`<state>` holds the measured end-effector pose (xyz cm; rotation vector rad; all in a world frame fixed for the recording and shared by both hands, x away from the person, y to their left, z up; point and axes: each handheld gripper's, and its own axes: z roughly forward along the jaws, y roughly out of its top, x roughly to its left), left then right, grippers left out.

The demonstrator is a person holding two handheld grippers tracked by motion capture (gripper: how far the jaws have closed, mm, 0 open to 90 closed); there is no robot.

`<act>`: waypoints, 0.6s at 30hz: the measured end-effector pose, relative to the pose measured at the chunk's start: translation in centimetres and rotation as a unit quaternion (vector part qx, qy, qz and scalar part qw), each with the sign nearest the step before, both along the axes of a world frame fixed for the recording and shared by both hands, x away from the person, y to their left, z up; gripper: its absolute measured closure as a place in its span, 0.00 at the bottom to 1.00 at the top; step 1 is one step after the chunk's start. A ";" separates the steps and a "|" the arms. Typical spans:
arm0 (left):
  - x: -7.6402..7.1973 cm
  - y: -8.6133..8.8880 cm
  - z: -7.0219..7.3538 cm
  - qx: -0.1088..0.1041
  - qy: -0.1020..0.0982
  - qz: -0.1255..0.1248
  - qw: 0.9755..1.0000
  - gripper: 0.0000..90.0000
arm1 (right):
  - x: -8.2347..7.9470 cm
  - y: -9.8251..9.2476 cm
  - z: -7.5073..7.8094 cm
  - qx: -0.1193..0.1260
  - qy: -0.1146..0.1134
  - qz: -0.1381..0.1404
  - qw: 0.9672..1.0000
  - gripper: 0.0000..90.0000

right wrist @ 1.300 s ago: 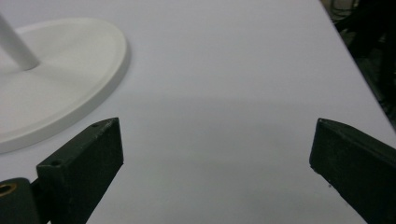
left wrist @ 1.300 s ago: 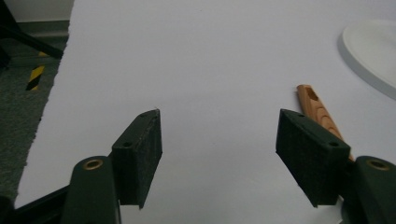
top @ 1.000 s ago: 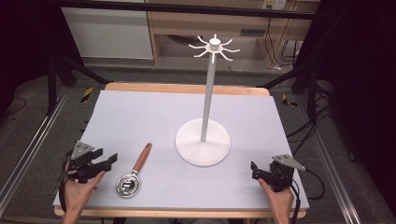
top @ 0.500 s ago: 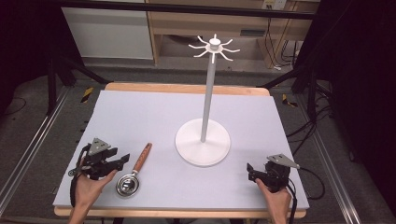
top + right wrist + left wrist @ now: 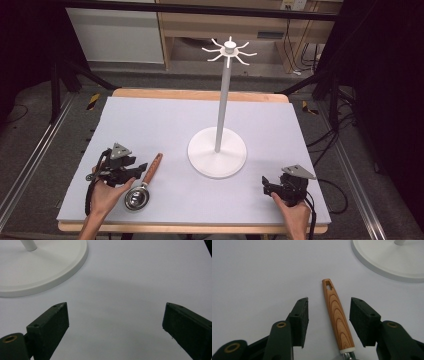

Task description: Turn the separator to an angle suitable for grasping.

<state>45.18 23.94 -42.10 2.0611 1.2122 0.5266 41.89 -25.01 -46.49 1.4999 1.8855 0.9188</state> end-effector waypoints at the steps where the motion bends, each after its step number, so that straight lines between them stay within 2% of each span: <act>1: 0.0 0.0 0.0 0.000 0.000 0.000 1.000 0.55 | 0.0 0.0 0.0 -0.001 0.001 0.001 1.000 0.08; 2: 0.2 -0.4 -0.3 0.009 0.010 -0.004 1.000 0.56 | 0.1 0.1 0.0 -0.002 0.004 0.002 1.000 0.08; 3: 0.2 -0.4 -0.3 0.009 0.010 -0.004 1.000 0.56 | 0.1 0.1 0.0 -0.003 0.006 0.004 1.000 0.08; 6: 0.7 -1.0 -1.1 0.020 0.031 -0.009 0.999 0.58 | 0.2 0.2 -0.2 -0.004 0.015 0.006 1.000 0.09; 10: 0.8 -1.8 -1.8 0.032 0.045 -0.020 0.998 0.60 | 0.2 0.2 -0.2 -0.009 0.016 0.007 1.000 0.09; 13: 0.9 -2.1 -2.1 0.035 0.049 -0.020 0.998 0.60 | 0.2 0.1 -0.2 -0.009 0.016 0.008 1.000 0.09; 18: 1.2 -2.7 -2.9 0.043 0.068 -0.016 0.997 0.61 | 0.2 0.0 -0.2 -0.008 0.020 0.006 1.000 0.09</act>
